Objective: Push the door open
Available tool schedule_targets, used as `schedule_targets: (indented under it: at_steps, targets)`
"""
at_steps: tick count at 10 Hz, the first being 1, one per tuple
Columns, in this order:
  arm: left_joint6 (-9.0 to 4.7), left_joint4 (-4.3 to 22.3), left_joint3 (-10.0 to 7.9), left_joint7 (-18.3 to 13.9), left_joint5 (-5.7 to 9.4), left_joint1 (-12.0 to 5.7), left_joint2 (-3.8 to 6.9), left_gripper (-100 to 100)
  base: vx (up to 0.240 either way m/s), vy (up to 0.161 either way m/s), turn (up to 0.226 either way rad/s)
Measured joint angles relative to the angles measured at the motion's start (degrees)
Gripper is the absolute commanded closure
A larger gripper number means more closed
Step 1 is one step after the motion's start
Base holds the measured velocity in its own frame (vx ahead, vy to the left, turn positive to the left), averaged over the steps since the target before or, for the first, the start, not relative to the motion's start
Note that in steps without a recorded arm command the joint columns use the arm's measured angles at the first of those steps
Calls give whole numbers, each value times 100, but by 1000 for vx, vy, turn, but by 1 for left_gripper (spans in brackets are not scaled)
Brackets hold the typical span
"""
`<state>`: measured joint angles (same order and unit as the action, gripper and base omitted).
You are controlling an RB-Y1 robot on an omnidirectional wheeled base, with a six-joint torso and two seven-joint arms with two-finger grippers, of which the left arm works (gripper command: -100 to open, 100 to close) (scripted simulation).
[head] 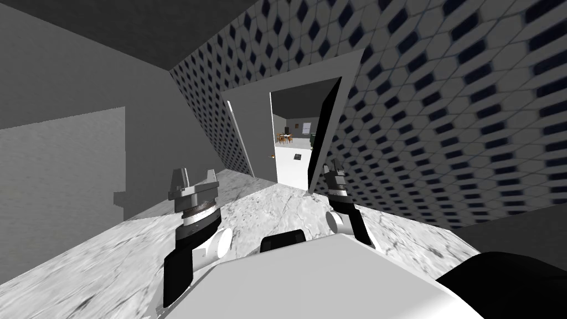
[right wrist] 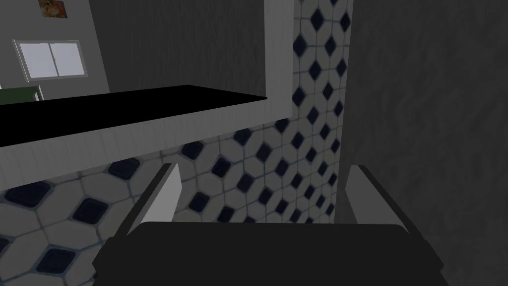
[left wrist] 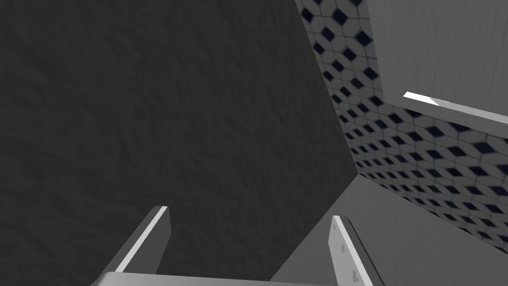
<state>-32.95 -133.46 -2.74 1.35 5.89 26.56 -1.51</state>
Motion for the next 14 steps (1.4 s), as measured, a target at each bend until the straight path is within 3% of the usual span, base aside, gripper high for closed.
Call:
schedule_targets:
  at_steps: [8,14]
  targets:
    - [-128,1047,182,-119,-123,-387,288,-100,157,24,-12]
    - [-239,1931,336,-196,-231,-743,425,-100,114,25,-12]
